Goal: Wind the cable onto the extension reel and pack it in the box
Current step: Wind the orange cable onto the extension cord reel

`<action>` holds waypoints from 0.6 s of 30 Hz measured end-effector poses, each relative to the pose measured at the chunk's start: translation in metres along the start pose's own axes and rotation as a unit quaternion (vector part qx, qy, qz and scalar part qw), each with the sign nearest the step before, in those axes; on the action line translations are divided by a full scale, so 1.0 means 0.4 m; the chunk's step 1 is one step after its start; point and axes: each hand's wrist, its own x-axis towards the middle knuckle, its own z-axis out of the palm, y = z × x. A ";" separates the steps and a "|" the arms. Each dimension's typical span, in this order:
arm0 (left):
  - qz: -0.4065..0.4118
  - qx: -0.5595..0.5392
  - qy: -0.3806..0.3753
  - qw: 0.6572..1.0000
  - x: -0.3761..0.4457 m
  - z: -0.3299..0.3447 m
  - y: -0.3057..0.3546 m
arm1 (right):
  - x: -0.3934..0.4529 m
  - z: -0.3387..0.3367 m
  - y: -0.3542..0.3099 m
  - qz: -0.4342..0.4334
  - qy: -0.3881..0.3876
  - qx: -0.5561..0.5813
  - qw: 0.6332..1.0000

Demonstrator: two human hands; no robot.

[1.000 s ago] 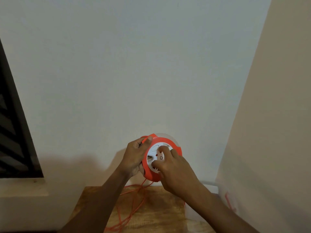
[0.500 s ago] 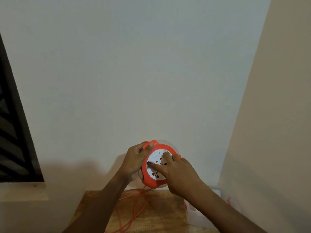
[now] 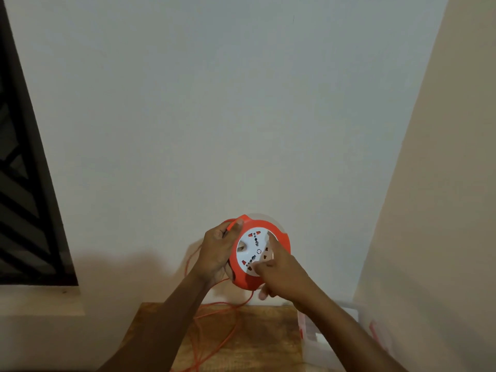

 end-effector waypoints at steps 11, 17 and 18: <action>-0.009 0.012 -0.015 1.000 0.004 0.013 -0.011 | -0.019 -0.004 0.031 -0.244 0.114 -0.437 0.858; 0.004 0.034 -0.036 0.999 -0.005 0.017 -0.002 | -0.019 -0.007 0.032 -0.165 0.079 -0.527 0.830; 0.006 0.033 -0.037 0.999 -0.005 0.017 0.001 | -0.017 -0.002 0.033 -0.154 0.076 -0.531 0.830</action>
